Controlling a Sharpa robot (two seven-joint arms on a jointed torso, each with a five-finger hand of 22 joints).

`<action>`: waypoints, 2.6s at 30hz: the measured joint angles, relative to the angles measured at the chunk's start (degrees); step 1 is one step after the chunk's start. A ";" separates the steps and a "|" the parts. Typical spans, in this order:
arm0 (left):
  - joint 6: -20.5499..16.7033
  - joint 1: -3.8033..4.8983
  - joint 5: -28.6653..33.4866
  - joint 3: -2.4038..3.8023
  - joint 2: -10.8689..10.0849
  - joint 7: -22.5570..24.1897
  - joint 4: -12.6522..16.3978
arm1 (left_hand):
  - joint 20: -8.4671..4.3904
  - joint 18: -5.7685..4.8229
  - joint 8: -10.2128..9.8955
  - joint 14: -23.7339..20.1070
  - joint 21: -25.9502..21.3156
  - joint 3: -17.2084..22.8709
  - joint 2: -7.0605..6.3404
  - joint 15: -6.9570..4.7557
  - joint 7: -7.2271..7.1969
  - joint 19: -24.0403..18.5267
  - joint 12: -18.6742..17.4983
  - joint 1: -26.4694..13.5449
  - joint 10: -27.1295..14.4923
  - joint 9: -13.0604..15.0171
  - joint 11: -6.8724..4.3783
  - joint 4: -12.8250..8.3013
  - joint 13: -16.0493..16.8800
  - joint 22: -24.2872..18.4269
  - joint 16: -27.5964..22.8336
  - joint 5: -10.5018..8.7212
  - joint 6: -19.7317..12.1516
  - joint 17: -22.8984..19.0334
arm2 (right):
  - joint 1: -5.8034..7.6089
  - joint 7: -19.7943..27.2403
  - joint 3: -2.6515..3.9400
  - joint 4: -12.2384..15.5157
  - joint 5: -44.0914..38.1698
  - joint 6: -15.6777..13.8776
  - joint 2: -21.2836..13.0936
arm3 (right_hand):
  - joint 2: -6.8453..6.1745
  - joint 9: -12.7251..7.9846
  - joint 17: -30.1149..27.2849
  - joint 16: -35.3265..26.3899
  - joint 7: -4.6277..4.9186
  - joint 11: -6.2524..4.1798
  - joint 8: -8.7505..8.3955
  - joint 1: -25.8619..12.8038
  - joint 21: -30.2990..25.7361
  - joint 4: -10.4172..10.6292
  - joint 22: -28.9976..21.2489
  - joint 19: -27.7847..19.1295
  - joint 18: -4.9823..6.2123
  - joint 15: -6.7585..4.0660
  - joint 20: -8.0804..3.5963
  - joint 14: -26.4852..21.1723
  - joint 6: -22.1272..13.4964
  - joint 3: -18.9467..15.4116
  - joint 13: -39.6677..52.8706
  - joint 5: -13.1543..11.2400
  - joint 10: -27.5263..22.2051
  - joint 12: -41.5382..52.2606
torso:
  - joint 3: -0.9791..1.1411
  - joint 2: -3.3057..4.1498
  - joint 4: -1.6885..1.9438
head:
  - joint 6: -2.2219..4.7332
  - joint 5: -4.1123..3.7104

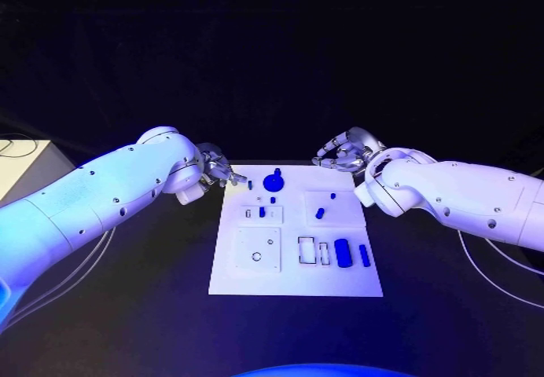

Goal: Assemble the parts on the task board

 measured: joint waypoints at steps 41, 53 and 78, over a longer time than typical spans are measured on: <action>-2.67 0.48 -2.34 -0.26 8.76 0.19 -12.87 | 0.40 -0.02 0.00 0.00 0.44 0.13 -1.87 -0.01 0.17 0.82 0.61 -3.36 0.02 -0.37 0.00 0.04 0.13 1.52 0.67 0.00 0.18 0.00 | 0.75 0.11 0.10 1.09 -0.16 -0.70 0.41 | 0.00 0.10 -0.02 0.00 0.00 0.00 0.00 0.01 -0.23 0.16 0.03 0.00 0.00 0.00 0.00 0.00 0.00 0.16 -0.02 0.33 0.00 0.00 | 0.14 2.93 -0.44 | 2.29 0.79; -2.94 1.13 -1.87 -0.52 9.54 0.45 -13.40 | 0.40 -0.02 0.00 0.00 0.44 1.08 -1.19 -0.01 0.17 0.81 0.61 -3.28 0.02 -0.51 0.00 -0.12 -0.20 1.66 0.89 0.00 0.18 0.00 | 0.83 0.11 0.15 1.09 -0.17 -0.81 0.48 | 0.01 0.09 -0.03 0.00 0.00 0.00 0.00 0.00 -0.22 0.11 0.02 0.00 0.00 0.00 0.00 0.00 0.00 0.22 -0.02 0.33 0.00 0.00 | 0.18 3.08 -0.48 | 2.18 0.68; -2.85 1.23 -1.05 -1.44 10.52 1.25 -15.20 | 0.19 -0.02 0.83 0.00 0.66 5.36 -0.33 -0.01 -0.23 1.01 0.16 -1.81 -0.68 -0.51 -0.35 -0.44 -1.65 1.90 1.11 0.01 1.00 0.00 | 1.18 0.09 0.27 1.16 -0.26 -1.15 0.55 | 0.23 0.20 -0.03 0.00 0.00 0.00 0.00 -0.22 -0.22 0.00 0.01 0.00 0.00 0.00 0.00 0.00 0.00 0.32 0.02 0.33 0.00 0.00 | 0.17 3.10 -0.44 | 1.92 0.45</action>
